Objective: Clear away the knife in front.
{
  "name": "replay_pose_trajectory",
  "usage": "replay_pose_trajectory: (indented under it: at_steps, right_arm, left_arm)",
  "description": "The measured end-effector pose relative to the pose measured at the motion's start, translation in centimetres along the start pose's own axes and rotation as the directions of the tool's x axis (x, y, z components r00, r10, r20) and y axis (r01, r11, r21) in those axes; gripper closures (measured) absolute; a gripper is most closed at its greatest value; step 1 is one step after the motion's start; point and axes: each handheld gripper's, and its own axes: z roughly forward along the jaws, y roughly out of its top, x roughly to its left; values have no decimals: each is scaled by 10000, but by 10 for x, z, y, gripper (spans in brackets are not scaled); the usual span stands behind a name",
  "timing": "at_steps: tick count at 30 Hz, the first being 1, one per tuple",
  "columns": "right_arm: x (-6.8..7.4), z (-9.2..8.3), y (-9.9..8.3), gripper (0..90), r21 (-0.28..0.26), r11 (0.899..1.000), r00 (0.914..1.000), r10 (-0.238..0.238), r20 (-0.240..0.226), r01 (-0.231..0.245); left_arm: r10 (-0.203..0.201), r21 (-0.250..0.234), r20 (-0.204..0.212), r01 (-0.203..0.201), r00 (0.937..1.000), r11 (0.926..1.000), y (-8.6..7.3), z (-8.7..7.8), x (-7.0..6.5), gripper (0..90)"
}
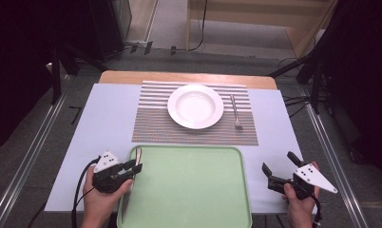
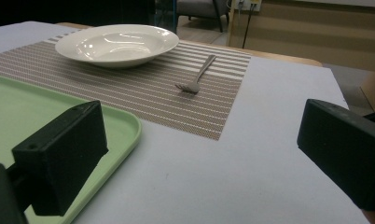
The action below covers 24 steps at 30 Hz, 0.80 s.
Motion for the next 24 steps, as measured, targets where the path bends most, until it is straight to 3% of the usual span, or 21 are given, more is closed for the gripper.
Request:
replay_pose_trajectory:
  at_steps: [6,9,13,17,18,20,24]
  right_arm:
    - [0,1,0,1,91,9999,9999,-75,111,74]
    - [0,1,0,1,151,9999,10000,31,52,-32]
    - [-1,2,1,0,131,9999,9999,-36,136,34]
    - [0,0,3,0,174,9998,9998,97,176,-100]
    - [-1,1,3,0,115,9999,9997,-115,213,112]
    - [0,0,5,0,283,9996,9996,11,294,-19]
    - [0,-1,10,0,236,9997,9995,-61,319,53]
  left_arm:
    - [-276,-833,83,282,9996,9961,0,-12,13,429]
    - [-335,-1144,-64,326,9994,9929,0,-17,17,338]
    - [-550,-1392,-96,531,9984,9888,0,-24,24,145]
    - [-589,-1701,263,625,9979,9834,-1,-31,31,6]
    - [-618,-1846,300,663,9976,9806,-2,-33,33,0]
    - [-550,-2064,407,623,9977,9765,-4,-36,36,0]
    - [-408,-2237,67,412,9991,9738,-4,-41,38,0]
